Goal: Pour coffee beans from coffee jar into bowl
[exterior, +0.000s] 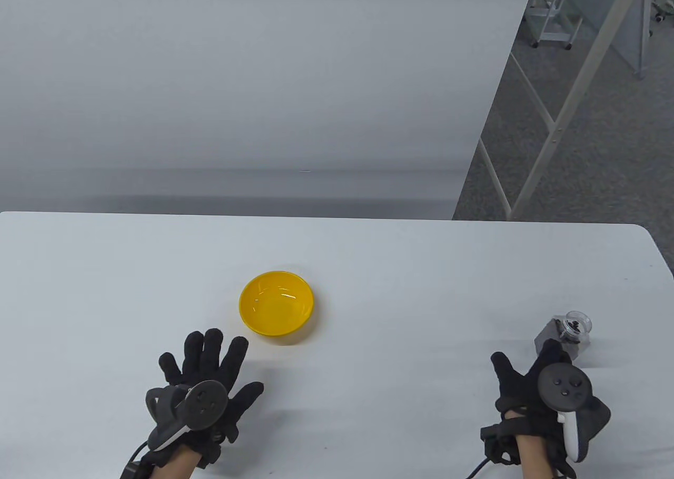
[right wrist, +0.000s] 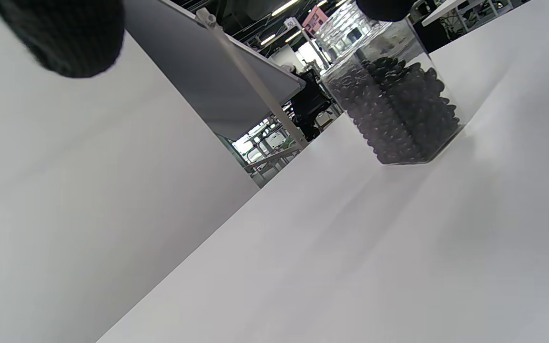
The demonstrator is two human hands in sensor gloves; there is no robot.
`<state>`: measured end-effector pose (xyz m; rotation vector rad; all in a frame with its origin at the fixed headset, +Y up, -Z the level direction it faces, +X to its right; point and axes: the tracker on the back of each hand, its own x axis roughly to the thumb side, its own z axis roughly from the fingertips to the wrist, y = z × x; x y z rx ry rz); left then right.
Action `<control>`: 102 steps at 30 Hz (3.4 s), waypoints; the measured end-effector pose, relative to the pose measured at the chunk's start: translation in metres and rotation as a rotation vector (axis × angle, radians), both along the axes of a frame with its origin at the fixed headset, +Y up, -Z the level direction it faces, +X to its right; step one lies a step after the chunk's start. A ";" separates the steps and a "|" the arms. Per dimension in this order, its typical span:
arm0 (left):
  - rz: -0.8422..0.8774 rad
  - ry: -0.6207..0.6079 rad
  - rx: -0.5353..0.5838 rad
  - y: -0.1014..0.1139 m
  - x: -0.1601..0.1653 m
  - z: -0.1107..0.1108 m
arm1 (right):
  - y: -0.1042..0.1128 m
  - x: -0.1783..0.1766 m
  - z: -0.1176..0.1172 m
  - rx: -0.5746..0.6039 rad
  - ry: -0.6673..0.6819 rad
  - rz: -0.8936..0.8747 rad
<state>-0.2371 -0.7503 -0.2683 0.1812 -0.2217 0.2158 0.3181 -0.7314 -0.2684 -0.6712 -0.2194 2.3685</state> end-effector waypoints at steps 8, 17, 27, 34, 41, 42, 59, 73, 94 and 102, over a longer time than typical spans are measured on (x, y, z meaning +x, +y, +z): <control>0.000 0.003 -0.013 -0.002 -0.002 -0.001 | -0.007 0.021 -0.004 -0.012 -0.084 -0.032; 0.001 0.017 -0.021 -0.003 -0.004 -0.002 | -0.020 0.042 -0.013 -0.034 -0.154 -0.085; 0.003 0.031 -0.043 -0.006 -0.009 -0.005 | -0.040 0.066 -0.024 -0.099 -0.212 -0.164; -0.010 0.039 -0.051 -0.006 -0.009 -0.005 | -0.045 0.078 -0.033 -0.081 -0.249 -0.195; -0.017 0.053 -0.057 -0.005 -0.010 -0.005 | -0.051 0.089 -0.043 -0.100 -0.259 -0.229; -0.017 0.054 -0.057 -0.005 -0.011 -0.004 | -0.052 0.090 -0.044 -0.101 -0.257 -0.235; -0.030 0.067 -0.052 -0.007 -0.014 -0.006 | -0.065 0.105 -0.058 -0.040 -0.150 -0.382; -0.040 0.072 -0.050 -0.007 -0.015 -0.007 | -0.078 0.112 -0.062 0.070 -0.113 -0.531; -0.043 0.051 -0.028 -0.008 -0.014 -0.007 | -0.054 0.095 -0.055 0.220 -0.065 -0.379; -0.028 0.036 -0.020 -0.008 -0.013 -0.005 | -0.036 0.082 -0.047 0.297 -0.008 -0.332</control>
